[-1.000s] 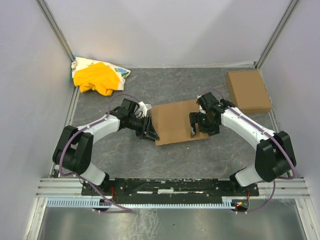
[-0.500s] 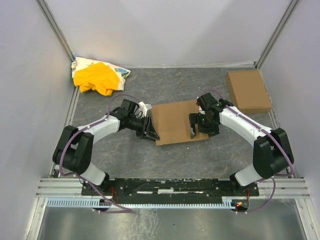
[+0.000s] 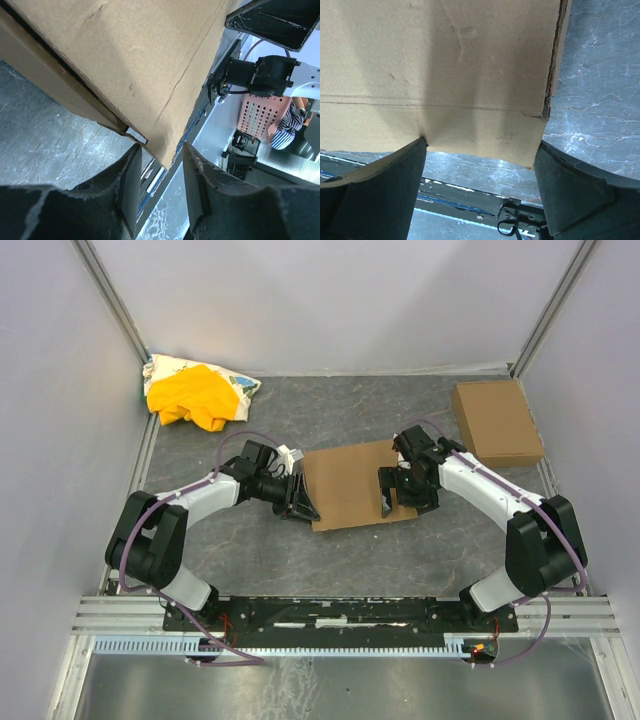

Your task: Fold the paper box

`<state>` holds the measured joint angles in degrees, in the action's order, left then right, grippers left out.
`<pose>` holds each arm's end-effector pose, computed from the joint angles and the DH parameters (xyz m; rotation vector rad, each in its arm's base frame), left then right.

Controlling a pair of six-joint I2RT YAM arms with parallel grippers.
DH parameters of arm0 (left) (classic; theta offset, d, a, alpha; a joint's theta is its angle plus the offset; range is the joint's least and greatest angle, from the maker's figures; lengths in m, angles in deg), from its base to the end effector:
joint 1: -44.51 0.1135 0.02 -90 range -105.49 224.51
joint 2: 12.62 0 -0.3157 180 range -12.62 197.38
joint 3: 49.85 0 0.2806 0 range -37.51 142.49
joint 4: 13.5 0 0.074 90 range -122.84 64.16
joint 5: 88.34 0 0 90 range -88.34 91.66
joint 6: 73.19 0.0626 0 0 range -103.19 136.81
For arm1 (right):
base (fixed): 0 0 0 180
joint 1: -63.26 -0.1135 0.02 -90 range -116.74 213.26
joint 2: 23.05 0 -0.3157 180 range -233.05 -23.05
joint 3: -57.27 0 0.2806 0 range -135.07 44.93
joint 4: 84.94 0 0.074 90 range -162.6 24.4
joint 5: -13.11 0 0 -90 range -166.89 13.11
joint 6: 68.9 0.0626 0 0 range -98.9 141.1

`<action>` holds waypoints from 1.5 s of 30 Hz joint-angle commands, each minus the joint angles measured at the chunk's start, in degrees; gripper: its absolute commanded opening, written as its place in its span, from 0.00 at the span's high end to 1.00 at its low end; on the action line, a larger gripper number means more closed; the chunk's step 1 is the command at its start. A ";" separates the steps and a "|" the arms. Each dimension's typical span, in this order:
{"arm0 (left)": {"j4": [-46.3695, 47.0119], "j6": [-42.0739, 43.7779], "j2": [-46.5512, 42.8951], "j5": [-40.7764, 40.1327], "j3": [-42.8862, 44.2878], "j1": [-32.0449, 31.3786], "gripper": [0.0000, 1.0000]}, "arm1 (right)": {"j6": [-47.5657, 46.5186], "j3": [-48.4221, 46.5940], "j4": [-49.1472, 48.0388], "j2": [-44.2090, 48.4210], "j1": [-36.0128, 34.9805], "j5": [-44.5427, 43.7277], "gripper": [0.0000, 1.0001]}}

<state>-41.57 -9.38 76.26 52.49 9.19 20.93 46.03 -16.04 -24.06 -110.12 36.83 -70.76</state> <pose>0.2716 -0.1715 0.1933 0.3004 2.6464 -1.4568 0.2769 0.1451 0.2307 -0.0595 2.9294 0.3126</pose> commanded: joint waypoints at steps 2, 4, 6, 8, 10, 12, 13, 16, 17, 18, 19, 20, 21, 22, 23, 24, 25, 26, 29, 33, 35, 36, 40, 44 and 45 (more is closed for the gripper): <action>6.36 -3.84 -1.14 6.64 0.15 -0.50 0.56 | 0.39 -2.32 -3.48 0.00 -0.44 4.27 0.08; 6.28 -3.86 -1.24 6.58 0.07 -0.47 0.56 | 0.33 -2.33 -3.42 -0.01 -0.30 4.27 0.08; 6.27 -3.86 -1.38 6.74 -0.12 -0.41 0.56 | 0.25 -2.44 -3.36 -0.01 -0.20 4.27 0.08; 6.32 -3.78 -1.49 6.72 -0.28 -0.45 0.56 | 0.14 -2.45 -3.25 0.00 -0.10 4.17 0.08; 6.32 -3.78 -1.65 6.69 -0.46 -0.46 0.56 | -0.02 -2.46 -3.20 -0.09 -0.04 3.92 0.08; 6.32 -3.86 -1.69 6.77 -0.55 -0.44 0.56 | -0.01 -2.45 -3.18 -0.14 -0.02 3.81 0.08; 6.30 -3.86 -1.68 6.80 -0.55 -0.49 0.56 | -0.13 -2.43 -3.18 -0.13 0.01 3.69 0.08; 6.30 -3.94 -1.76 6.92 -0.64 -0.49 0.56 | -0.21 -2.41 -3.12 -0.09 -0.01 3.48 0.08; 6.43 -4.14 -1.82 7.08 -0.74 -0.50 0.56 | -0.21 -2.46 -3.06 -0.09 0.00 3.38 0.08; 6.65 -4.39 -1.86 7.31 -0.81 -0.47 0.56 | -0.21 -2.44 -3.09 -0.07 -0.01 3.31 0.08; 7.20 -4.84 -1.81 7.54 -0.94 -0.45 0.56 | -0.28 -2.44 -3.09 -0.09 0.02 3.28 0.08; 7.74 -5.25 -1.88 7.82 -1.21 -0.46 0.56 | -0.31 -2.48 -3.06 -0.17 0.01 3.28 0.08; 7.95 -5.38 -1.88 7.90 -1.20 -0.50 0.56 | -0.35 -2.60 -2.95 -0.21 0.11 3.31 0.08; 7.87 -5.36 -1.83 7.93 -1.23 -0.43 0.56 | -0.39 -2.59 -2.95 -0.29 0.10 3.31 0.08; 7.94 -5.42 -1.86 8.01 -1.30 -0.41 0.56 | -0.43 -2.66 -2.90 -0.32 0.09 3.30 0.08; 8.19 -5.68 -1.90 8.12 -1.41 -0.40 0.56 | -0.49 -2.72 -2.95 -0.40 0.11 3.34 0.08; 8.35 -5.75 -1.88 8.12 -1.52 -0.39 0.56 | -0.49 -2.76 -2.95 -0.43 0.07 3.36 0.08; 8.54 -5.83 -1.93 8.20 -1.60 -0.35 0.56 | -0.44 -2.76 -2.97 -0.52 0.19 3.35 0.08; 10.39 -7.24 -2.04 9.02 -2.15 -0.37 0.56 | -0.47 -2.76 -3.02 -0.68 0.17 3.28 0.08; 12.19 -8.75 -2.11 9.76 -2.94 -0.33 0.56 | -0.54 -2.88 -3.18 -1.01 0.23 3.46 0.08; 12.88 -9.43 -2.22 9.95 -3.30 -0.26 0.56 | -0.59 -2.85 -3.18 -1.13 0.25 3.44 0.08; 13.16 -9.59 -2.30 10.03 -3.36 -0.27 0.56 | -0.52 -2.90 -3.12 -1.20 0.25 3.45 0.08; 14.54 -10.81 -2.40 10.47 -3.96 -0.28 0.56 | -0.58 -2.95 -3.20 -1.22 0.34 3.47 0.08; 17.19 -12.95 -2.33 11.34 -4.97 -0.26 0.56 | -0.62 -3.07 -3.08 -0.92 0.42 3.42 0.07; 16.16 -12.12 -2.31 11.06 -4.77 -0.31 0.54 | -0.70 -3.14 -2.95 -0.71 0.49 3.25 0.06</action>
<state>-31.28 -17.65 76.15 57.82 4.21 21.19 44.12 -16.04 -23.87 -111.12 37.83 -70.93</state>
